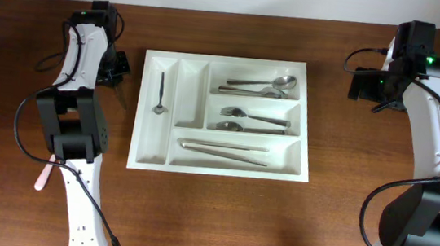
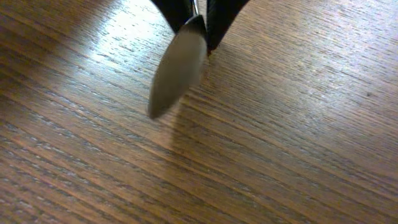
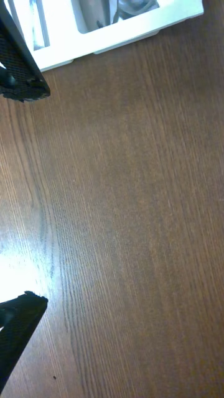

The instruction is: Pack container

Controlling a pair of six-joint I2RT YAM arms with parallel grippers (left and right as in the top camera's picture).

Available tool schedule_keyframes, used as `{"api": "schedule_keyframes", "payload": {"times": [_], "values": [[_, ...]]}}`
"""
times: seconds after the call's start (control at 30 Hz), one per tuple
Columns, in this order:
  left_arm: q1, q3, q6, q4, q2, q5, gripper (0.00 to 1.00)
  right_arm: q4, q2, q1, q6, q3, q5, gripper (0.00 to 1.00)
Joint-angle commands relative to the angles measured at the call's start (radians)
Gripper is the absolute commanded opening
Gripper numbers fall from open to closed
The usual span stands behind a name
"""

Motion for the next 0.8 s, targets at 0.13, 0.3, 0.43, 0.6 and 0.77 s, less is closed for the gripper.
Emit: {"api": "schedule_keyframes", "payload": {"times": [0.13, 0.3, 0.43, 0.6, 0.77], "values": [[0.007, -0.003, -0.002, 0.003, 0.058, -0.023, 0.02, 0.001, -0.032, -0.002, 0.011, 0.01, -0.002, 0.99], [0.011, 0.037, 0.002, -0.018, 0.058, -0.069, 0.02, 0.001, -0.032, -0.002, 0.011, 0.01, -0.002, 0.99], [0.019, 0.147, 0.003, -0.082, 0.058, -0.08, 0.02, 0.001, -0.032, -0.002, 0.011, 0.01, -0.002, 0.99], [0.016, 0.36, 0.005, -0.187, 0.058, -0.077, 0.02, 0.001, -0.032, -0.002, 0.011, 0.01, -0.002, 0.99], [-0.011, 0.578, 0.005, -0.294, 0.058, -0.052, 0.02, 0.001, -0.032, -0.002, 0.011, 0.01, -0.002, 0.99]]}}
